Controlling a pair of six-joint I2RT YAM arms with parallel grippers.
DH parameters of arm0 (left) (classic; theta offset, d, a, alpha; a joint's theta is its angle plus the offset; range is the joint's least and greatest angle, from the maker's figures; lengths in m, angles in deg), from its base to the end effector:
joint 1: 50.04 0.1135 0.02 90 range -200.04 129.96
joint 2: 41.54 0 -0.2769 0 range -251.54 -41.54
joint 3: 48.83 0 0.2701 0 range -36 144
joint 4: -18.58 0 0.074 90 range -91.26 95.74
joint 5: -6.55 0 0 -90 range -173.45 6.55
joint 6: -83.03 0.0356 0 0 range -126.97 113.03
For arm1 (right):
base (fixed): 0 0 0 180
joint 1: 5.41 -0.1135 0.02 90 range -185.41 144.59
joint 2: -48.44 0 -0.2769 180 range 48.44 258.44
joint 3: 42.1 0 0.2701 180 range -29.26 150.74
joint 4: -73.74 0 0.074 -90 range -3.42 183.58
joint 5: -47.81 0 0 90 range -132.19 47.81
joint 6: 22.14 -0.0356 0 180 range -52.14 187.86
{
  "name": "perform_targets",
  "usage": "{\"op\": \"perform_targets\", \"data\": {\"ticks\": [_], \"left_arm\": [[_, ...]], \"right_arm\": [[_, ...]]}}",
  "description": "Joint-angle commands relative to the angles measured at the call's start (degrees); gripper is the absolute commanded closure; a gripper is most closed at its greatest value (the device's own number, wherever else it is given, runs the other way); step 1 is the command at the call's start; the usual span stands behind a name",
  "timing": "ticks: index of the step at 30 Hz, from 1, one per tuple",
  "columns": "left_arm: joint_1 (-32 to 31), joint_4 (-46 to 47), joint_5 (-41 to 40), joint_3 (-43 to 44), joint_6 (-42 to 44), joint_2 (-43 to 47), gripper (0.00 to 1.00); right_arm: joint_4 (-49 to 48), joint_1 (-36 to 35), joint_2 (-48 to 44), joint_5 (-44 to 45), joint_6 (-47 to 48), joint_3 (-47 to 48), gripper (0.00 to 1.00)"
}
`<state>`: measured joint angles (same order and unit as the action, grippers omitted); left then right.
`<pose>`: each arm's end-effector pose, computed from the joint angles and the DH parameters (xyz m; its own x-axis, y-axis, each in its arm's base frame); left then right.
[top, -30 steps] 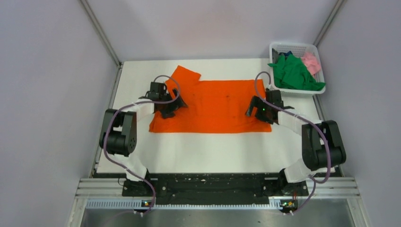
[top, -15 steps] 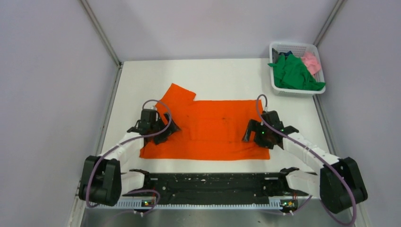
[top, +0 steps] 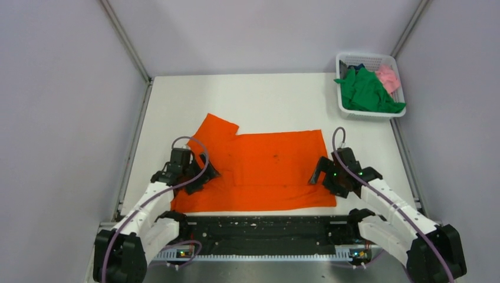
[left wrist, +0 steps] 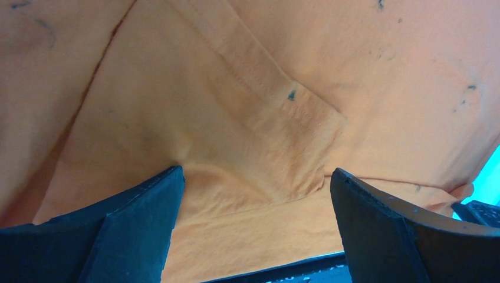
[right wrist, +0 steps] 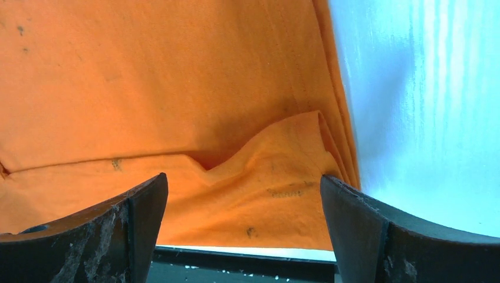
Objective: Fold and stack the t-shirts
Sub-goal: Fold the flattened tshirt in 1/3 of the way, then grab the side of the flattened tshirt furthest away from the robot with both arms
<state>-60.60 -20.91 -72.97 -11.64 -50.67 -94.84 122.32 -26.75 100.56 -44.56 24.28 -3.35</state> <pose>0.1714 -0.0385 0.1706 -0.7807 -0.5455 -0.3048 -0.3571 0.7897 -0.4988 0.1525 0.0612 0.1729 -0.8586 0.4040 -0.3155 0.2902 0.8904 0.3506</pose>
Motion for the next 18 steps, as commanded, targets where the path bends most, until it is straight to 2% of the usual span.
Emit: {"op": "perform_targets", "data": {"ticks": [1, 5, 11, 18], "left_arm": [[-0.07, -4.24, -3.18, 3.68, 2.23, 1.60, 0.01], [-0.07, -5.26, -5.06, 11.39, 3.78, -0.95, 0.01], [0.10, -0.74, -15.05, 23.61, 7.33, -9.99, 0.01], [0.28, -3.00, -19.01, 44.70, 11.88, -33.00, 0.03]], "right_arm": [[1.64, -0.50, -3.35, 2.94, 0.17, 3.24, 0.01], [0.28, -0.48, -6.00, 5.91, 3.61, 6.51, 0.01], [-3.15, -0.46, -6.07, 10.66, 6.98, 9.87, 0.01], [-6.83, -0.46, -2.52, 12.74, 10.00, 10.22, 0.01]]}}
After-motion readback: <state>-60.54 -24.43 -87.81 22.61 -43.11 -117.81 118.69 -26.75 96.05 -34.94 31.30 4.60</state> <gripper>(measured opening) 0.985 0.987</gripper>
